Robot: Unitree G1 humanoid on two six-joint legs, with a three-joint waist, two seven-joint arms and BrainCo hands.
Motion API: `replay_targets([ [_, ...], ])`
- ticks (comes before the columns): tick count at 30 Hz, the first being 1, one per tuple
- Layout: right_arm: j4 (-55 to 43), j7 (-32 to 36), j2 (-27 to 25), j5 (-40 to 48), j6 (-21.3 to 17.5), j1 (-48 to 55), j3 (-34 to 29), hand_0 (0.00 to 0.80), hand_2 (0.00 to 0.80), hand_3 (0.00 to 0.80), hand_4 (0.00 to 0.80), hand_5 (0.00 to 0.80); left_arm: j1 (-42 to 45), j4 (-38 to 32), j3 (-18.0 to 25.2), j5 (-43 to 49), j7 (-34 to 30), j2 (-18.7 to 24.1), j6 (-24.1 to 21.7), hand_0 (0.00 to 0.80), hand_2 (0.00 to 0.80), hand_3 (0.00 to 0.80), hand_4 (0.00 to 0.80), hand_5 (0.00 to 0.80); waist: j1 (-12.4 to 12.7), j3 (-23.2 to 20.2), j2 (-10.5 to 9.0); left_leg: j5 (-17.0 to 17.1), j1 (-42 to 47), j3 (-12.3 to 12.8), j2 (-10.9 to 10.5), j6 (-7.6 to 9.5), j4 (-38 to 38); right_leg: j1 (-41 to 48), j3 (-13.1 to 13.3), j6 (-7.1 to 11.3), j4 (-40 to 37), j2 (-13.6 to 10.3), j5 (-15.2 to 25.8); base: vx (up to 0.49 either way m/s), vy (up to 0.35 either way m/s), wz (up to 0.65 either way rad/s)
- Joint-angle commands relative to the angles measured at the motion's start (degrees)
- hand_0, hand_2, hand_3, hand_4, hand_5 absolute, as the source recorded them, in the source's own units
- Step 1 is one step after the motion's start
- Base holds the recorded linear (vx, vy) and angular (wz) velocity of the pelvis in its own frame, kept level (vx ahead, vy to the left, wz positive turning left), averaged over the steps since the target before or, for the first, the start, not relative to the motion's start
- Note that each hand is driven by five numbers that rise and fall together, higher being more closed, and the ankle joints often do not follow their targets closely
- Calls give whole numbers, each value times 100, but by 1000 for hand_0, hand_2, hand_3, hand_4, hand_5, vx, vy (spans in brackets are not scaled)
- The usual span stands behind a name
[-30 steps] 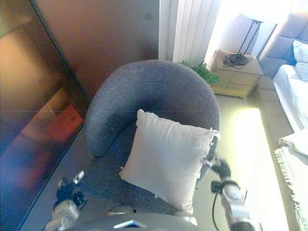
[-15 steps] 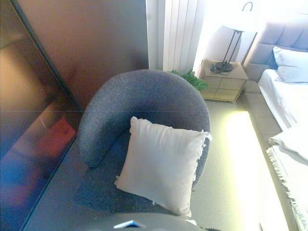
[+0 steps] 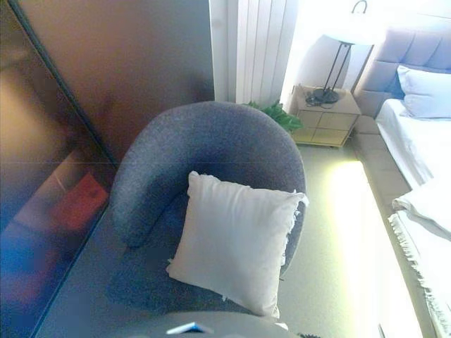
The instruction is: Pick up the cushion and take it to the sofa
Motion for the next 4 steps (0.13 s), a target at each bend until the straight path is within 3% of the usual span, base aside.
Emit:
replay_targets([
  [1,224,8,163,-14,44,-619,233,0,0,0,0,0,-492,349,-31,-69,-31,6,128,0,0,0,0,0,-55,347,-132,-663,200,-48,-188,155,42,-52,25,165,27,-90,-131,0,0,0],
  [4,222,20,154,-26,13,-608,236,0,0,0,0,0,-523,301,-67,-171,21,6,177,0,0,0,0,0,-57,341,-135,-674,192,-51,-195,163,42,-61,20,166,27,-91,-137,0,0,0],
])
